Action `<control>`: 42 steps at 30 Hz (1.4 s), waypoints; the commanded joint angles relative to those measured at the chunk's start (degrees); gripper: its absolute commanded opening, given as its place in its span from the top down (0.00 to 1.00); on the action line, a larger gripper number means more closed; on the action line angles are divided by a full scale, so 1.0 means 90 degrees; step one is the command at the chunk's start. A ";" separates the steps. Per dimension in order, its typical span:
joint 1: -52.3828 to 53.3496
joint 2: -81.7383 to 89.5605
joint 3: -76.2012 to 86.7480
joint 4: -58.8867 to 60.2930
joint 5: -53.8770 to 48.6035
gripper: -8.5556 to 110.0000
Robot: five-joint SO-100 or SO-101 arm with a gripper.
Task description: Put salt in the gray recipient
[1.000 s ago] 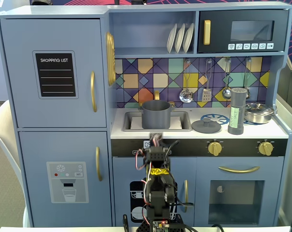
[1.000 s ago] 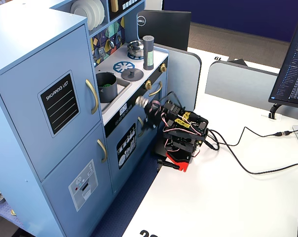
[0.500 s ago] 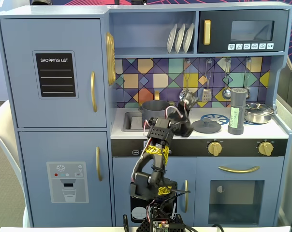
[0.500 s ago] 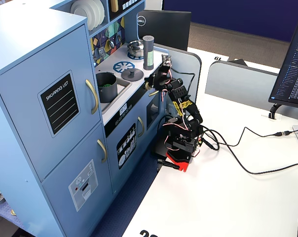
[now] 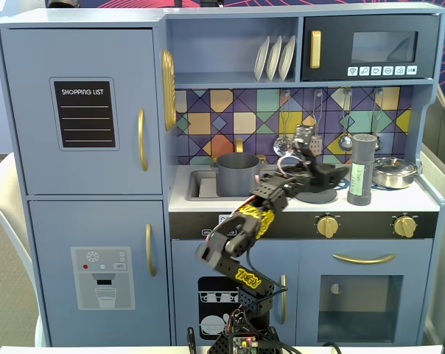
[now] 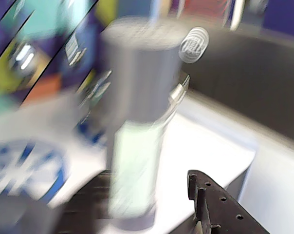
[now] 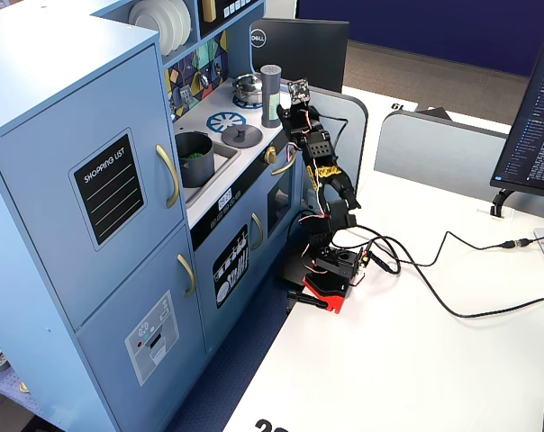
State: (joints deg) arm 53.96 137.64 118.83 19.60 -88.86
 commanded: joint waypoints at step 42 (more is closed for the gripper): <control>-0.0381 -0.4502 -0.3057 -0.3125 0.1445 0.93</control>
State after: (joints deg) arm 50.71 92.81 93.08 -7.38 -79.37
